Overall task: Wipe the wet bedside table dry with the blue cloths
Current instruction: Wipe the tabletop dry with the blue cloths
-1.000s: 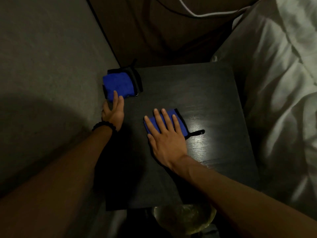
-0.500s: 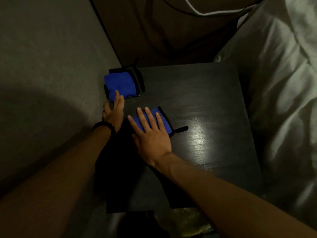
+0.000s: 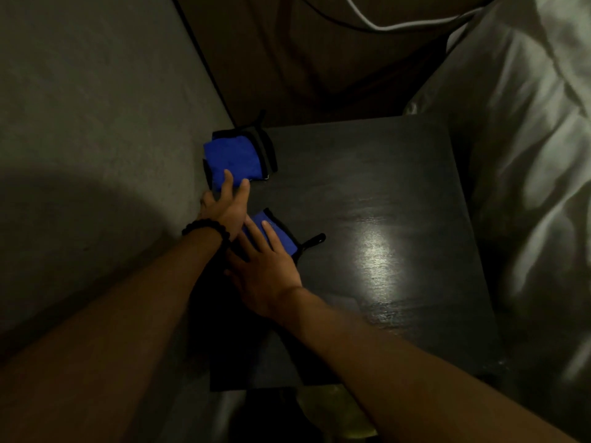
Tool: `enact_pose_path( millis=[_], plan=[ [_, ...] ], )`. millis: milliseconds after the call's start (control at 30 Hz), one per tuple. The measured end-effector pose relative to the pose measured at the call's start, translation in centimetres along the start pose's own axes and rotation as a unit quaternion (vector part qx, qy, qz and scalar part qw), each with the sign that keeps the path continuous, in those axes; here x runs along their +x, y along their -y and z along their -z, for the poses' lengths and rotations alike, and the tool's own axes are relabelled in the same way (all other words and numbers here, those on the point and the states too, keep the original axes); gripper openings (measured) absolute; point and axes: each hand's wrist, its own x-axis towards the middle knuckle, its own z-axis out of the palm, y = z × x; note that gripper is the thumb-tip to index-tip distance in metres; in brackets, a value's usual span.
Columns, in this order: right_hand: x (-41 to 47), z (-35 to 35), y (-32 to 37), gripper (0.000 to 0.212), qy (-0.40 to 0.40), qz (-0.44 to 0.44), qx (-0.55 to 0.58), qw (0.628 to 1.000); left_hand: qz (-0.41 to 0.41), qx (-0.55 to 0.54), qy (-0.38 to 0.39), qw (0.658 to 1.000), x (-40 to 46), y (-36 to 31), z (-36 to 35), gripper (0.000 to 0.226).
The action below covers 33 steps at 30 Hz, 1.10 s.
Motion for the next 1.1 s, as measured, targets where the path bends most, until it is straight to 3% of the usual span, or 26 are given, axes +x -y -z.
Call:
enact_pose_path(
  millis=[300,500,1100],
  plan=[
    [-1.5,0.0,2.9,0.059,0.004,0.049,0.007,0.999,-0.002,0.04,0.003,0.999,-0.3,0.4,0.3,0.069],
    [-3.0,-1.0,3.6,0.059,0.001,0.07,-0.001,0.998,-0.032,0.139,-0.026,0.989,-1.2,0.6,-0.3,0.08],
    [-6.3,-0.4,1.1,0.057,0.0,0.112,-0.023,0.993,-0.006,0.069,-0.006,0.998,-0.8,0.0,-0.4,0.082]
  ],
)
